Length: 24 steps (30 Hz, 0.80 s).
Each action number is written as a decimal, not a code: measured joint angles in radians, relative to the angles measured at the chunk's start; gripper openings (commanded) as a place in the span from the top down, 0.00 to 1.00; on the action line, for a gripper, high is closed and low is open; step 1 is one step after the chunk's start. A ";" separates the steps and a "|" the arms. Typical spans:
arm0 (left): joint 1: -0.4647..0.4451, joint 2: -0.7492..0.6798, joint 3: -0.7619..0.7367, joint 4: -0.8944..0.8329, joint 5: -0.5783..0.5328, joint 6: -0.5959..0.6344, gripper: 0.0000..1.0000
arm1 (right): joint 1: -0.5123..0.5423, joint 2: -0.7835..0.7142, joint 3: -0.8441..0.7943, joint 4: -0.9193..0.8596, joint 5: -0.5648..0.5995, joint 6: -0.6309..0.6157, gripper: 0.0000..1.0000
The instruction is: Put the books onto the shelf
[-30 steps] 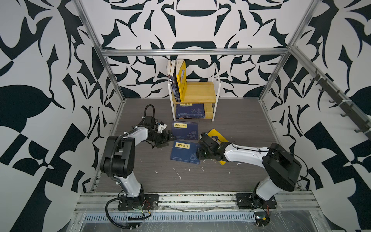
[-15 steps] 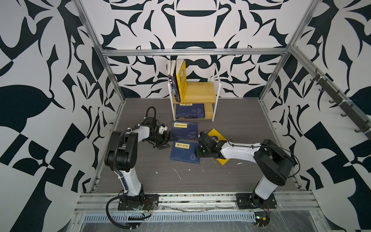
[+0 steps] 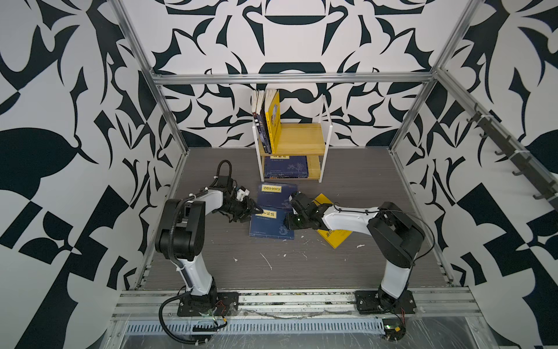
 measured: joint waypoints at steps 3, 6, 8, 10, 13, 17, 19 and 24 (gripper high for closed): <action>0.000 -0.048 -0.010 -0.003 -0.019 -0.005 0.70 | 0.000 0.003 0.005 0.000 -0.011 -0.006 0.52; 0.001 -0.075 -0.012 -0.011 -0.034 -0.010 0.97 | 0.000 0.002 0.005 -0.001 -0.019 -0.012 0.49; 0.001 -0.085 -0.014 -0.014 -0.036 -0.015 1.00 | 0.000 0.001 0.005 -0.001 -0.021 -0.020 0.47; 0.003 -0.089 -0.014 -0.016 -0.036 -0.017 1.00 | 0.000 -0.003 0.004 -0.002 -0.021 -0.028 0.45; 0.014 -0.094 -0.015 -0.019 -0.034 -0.022 1.00 | 0.002 -0.035 -0.015 -0.012 -0.017 -0.047 0.39; 0.037 -0.138 -0.035 -0.017 -0.027 -0.033 1.00 | 0.018 -0.138 -0.069 -0.035 0.033 -0.098 0.31; 0.048 -0.161 -0.043 -0.017 -0.024 -0.037 1.00 | 0.034 -0.203 -0.097 -0.036 0.076 -0.137 0.30; 0.055 -0.177 -0.044 -0.015 0.004 -0.048 1.00 | 0.129 -0.359 -0.183 0.050 0.245 -0.301 0.30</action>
